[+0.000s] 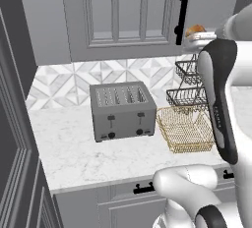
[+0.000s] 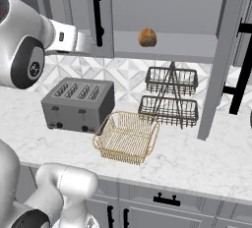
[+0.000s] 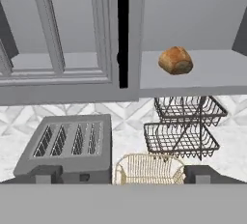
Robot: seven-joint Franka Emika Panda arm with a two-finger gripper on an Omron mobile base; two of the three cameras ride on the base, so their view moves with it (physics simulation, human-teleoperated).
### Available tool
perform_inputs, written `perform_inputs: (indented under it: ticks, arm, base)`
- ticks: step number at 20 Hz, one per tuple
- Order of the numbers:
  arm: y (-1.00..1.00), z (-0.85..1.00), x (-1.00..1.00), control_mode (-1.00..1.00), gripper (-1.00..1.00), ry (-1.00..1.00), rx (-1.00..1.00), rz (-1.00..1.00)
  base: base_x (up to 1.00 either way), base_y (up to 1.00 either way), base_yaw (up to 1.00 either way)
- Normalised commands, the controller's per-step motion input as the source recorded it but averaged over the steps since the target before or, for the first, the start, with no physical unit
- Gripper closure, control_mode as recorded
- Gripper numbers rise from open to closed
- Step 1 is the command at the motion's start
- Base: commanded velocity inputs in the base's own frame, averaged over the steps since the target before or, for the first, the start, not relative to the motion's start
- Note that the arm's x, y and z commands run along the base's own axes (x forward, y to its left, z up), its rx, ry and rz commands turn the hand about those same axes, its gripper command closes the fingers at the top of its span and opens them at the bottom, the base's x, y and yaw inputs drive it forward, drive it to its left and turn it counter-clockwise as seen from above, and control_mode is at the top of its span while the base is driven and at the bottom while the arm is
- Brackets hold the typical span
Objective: Open the cabinet, pick up the bread from the cabinet and place it in the basket. Then move the basket to the dining counter.
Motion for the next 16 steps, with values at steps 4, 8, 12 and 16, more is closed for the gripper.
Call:
perform_inputs:
  ticks: [4, 8, 12, 16]
  arm:
    - [0.04, 0.58, 0.74, -1.00, -1.00, -0.12, -0.10, -0.01]
    - [0.00, 0.00, 0.68, -1.00, -1.00, -0.06, 0.07, -0.03]
    - [0.00, 0.01, 0.53, -1.00, -1.00, -0.01, 0.00, 0.00]
    - [0.00, 0.12, 0.64, -1.00, -1.00, 0.00, -0.01, 0.00]
  base:
    - [0.00, 0.00, 0.00]
    - [0.00, 0.00, 0.00]
    - [0.00, 0.00, 0.00]
    - [0.00, 0.00, 0.00]
